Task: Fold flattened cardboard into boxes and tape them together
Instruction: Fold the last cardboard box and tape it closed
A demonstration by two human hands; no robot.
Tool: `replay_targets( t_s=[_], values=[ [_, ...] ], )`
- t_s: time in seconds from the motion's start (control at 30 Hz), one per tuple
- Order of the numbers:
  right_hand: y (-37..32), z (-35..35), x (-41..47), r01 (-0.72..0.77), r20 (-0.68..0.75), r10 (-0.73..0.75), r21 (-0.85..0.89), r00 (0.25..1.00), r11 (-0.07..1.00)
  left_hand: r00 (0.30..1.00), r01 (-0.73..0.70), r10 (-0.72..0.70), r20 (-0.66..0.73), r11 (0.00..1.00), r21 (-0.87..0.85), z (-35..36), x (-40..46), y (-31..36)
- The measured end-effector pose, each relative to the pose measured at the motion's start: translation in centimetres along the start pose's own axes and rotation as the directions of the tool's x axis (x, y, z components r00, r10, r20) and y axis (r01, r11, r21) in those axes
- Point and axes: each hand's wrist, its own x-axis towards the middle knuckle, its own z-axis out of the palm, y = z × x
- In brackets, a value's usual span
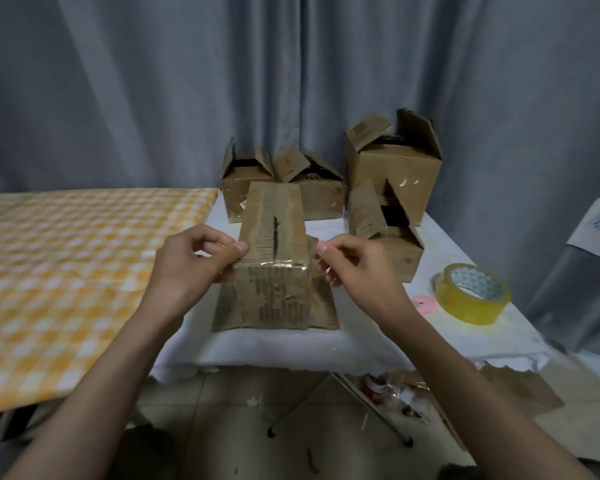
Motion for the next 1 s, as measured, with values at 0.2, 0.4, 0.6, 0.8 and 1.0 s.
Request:
replay_targets(
  t_s=[0.2,0.4,0.6,0.8,1.0],
  values=[
    [0.1,0.9,1.1,-0.120,0.078,0.120,-0.010,0.990,0.993,0.995,0.050,-0.044,0.093,0.997,-0.065,0.4,-0.4,-0.4],
    [0.5,1.4,1.0,0.028,0.103,0.018,-0.425,0.994,0.905,0.983,-0.066,0.020,0.181,0.966,0.251,0.4,-1.0,-0.5],
    [0.6,1.1,0.4,0.138,0.136,-0.088,-0.433,0.987,0.891,0.937,-0.350,0.289,0.197,0.790,0.504,0.9,-2.3,-0.6],
    [-0.2,-0.8,0.4,-0.074,0.132,0.089,-0.116,0.987,0.991,0.926,-0.317,0.232,0.297,0.906,0.280,-0.5,-1.5,-0.9],
    [-1.1,-1.3,0.0,-0.173,0.139,0.168,0.018,0.976,0.985,0.958,-0.145,0.105,0.266,0.980,0.136,-0.2,-1.7,-0.6]
  ],
)
